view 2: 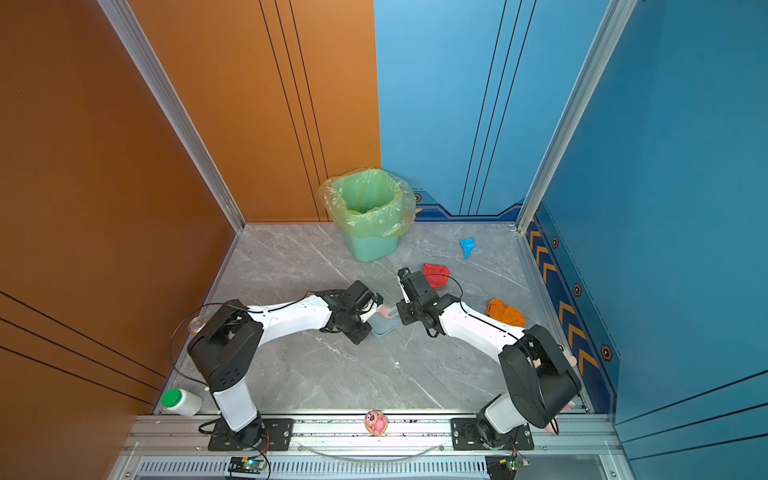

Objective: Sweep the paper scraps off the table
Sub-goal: 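Sweep the pink scrap into the dustpan with the right gripper's brush, then lift the brush away toward the red scrap with the right gripper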

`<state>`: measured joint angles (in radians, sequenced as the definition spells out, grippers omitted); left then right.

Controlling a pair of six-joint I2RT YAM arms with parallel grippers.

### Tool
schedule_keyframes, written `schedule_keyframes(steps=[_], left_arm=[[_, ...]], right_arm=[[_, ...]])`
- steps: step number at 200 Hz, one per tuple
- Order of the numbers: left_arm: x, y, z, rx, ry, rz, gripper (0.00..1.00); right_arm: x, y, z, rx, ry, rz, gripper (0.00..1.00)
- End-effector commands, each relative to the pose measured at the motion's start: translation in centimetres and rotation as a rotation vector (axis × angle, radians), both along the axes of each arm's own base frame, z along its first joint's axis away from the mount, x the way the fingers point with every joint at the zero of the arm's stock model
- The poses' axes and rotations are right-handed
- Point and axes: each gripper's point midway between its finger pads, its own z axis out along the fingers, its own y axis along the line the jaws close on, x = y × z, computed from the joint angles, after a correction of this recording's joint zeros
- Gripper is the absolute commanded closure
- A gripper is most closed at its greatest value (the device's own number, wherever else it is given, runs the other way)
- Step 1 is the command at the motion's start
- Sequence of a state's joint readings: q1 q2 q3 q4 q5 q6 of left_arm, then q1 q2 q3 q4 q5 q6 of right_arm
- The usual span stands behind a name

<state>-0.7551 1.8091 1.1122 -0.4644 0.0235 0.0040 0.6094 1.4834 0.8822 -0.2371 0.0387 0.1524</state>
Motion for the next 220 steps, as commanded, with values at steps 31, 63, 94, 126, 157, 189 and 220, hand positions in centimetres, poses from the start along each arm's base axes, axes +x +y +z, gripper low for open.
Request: schedule_keyframes(steps=[31,63,94,126,157,189,220], left_arm=[[-0.5,-0.2,-0.9,0.04,0.024,-0.033,1.0],[-0.3,-0.2,-0.8,0.043,0.015,-0.029,1.0],[-0.3,-0.3,-0.8,0.047,0.008,-0.036,1.0],[-0.6,-0.5,-0.6,0.043,0.007,-0.047,1.0],[-0.6,-0.8,-0.7,0.042,0.01,-0.054,1.0],[-0.7,-1.1,-0.7,0.048,0.01,-0.064,1.0],[-0.6,-1.2,-0.9,0.054,0.013,-0.068,1.0]], right_arm=[[-3.8,-0.7,0.8,0.032,0.043,0.08,1.0],[-1.4,-3.5,3.9,0.066,-0.074,-0.089,1.0],[2.0,-7.8,7.5,0.189,-0.228,-0.319,1.0],[5.0,-14.1,9.2,0.22,-0.297,-0.605,1.0],[7.4,-17.1,8.8,0.191,-0.296,-0.731,1.0],[9.8,-17.3,6.4,0.155,-0.23,-0.742,1.0],[11.0,-15.2,4.2,0.096,-0.191,-0.668,1.0]])
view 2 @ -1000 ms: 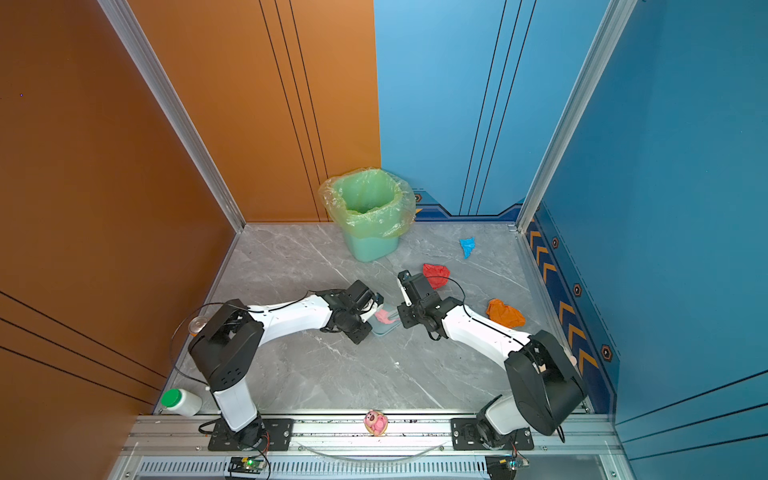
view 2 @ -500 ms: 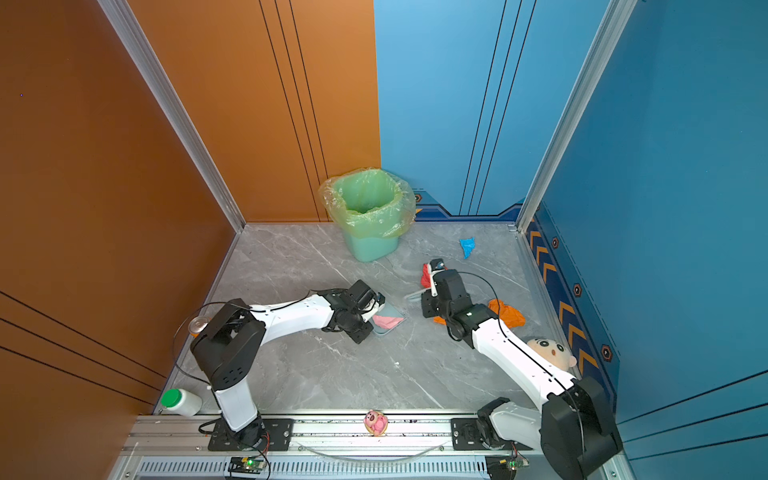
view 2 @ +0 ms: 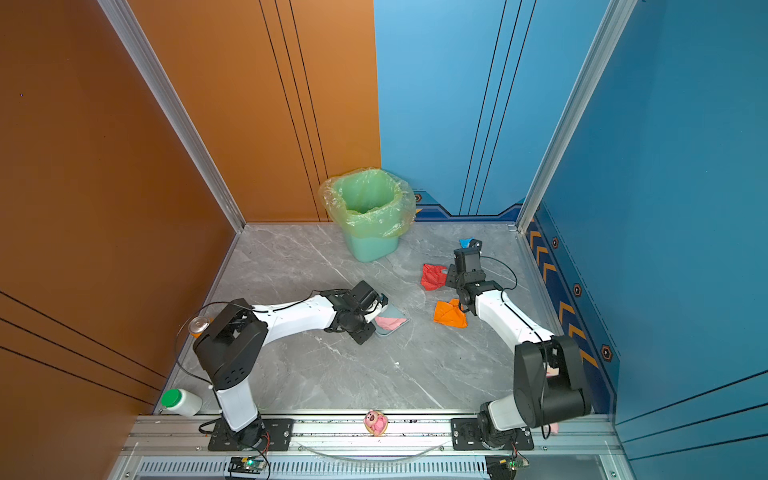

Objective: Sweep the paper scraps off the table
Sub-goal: 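Lift the brush away toward the red scrap with the right gripper, then push the red scrap toward the dustpan with the right gripper's brush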

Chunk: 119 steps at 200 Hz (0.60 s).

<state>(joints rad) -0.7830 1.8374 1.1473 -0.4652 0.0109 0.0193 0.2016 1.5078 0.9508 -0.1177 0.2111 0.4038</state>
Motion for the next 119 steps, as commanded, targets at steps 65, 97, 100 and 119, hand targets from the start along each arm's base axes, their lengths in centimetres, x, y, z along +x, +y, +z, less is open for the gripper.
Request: schedule_keyframes(steps=[65,97,100,119], left_arm=[[-0.8,0.1,-1.1,0.057,0.031,-0.035,1.0],[-0.9,0.2,-1.3,0.06,0.036,-0.035,1.0],[-0.9,0.2,-1.4,0.062,0.038,-0.035,1.0],[-1.0,0.3,-1.5,0.064,0.04,-0.035,1.0]], right_arm=[[-1.4,7.4,-5.2,-0.182,0.18,0.272,1.0],[-4.3,9.6,-6.2,-0.209,0.234,0.385,1.0],[-4.7,9.7,-6.3,-0.208,0.239,0.395,1.0],[-6.4,10.6,-6.0,-0.192,0.249,0.453,1.0]])
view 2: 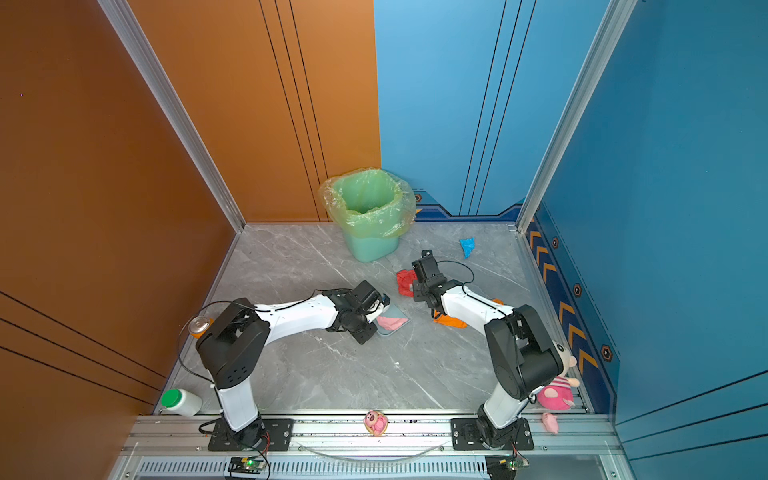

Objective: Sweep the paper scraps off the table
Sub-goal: 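Push the red scrap toward the dustpan with the right gripper's brush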

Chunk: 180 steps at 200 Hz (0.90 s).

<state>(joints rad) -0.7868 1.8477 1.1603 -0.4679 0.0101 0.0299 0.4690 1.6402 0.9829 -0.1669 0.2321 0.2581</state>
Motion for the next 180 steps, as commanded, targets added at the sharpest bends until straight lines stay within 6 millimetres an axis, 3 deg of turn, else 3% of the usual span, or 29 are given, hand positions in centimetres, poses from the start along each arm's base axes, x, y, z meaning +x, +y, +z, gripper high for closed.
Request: schedule_keyframes(steps=[1,35,79,180], left_arm=[[-1.1,0.6,-1.5,0.062,0.043,-0.022,1.0],[-0.9,0.5,-1.5,0.064,0.041,-0.018,1.0],[-0.8,0.4,-1.5,0.063,0.04,-0.017,1.0],[-0.7,0.2,-1.4,0.061,0.035,-0.019,1.0]], right_arm=[[-4.0,0.1,-1.3,-0.038,0.111,0.094,1.0],[-6.9,1.3,-0.7,-0.047,0.151,0.203,1.0],[-9.2,2.9,-0.4,-0.008,0.196,0.325,1.0],[-10.0,4.8,0.6,0.048,0.178,0.394,1.0]])
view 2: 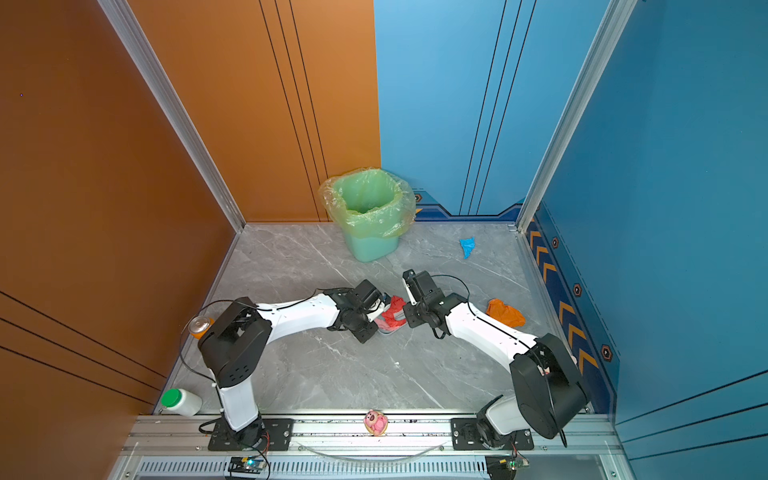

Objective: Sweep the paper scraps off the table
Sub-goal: 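Push the red scrap toward the dustpan with the right gripper's brush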

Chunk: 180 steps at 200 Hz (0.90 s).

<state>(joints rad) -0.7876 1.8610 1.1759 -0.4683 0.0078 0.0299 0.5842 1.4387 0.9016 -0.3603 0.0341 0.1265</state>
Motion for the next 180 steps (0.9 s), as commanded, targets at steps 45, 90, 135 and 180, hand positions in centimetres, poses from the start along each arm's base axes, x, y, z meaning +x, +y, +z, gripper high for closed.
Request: schedule_keyframes(steps=[45,90,135,180], left_arm=[[-1.1,0.4,-1.4,0.063,0.036,-0.022,1.0],[-0.9,0.5,-1.3,0.067,0.027,-0.02,1.0],[-0.9,0.2,-1.7,0.063,0.039,-0.016,1.0],[-1.0,0.1,-1.6,0.065,0.034,-0.02,1.0]], right_arm=[[-1.1,0.1,-0.4,-0.012,0.022,0.037,1.0],[0.5,-1.3,2.4,0.06,-0.091,-0.039,1.0],[1.1,-2.8,4.0,0.17,-0.097,-0.094,1.0],[2.2,-5.9,4.3,0.209,-0.138,-0.234,1.0]])
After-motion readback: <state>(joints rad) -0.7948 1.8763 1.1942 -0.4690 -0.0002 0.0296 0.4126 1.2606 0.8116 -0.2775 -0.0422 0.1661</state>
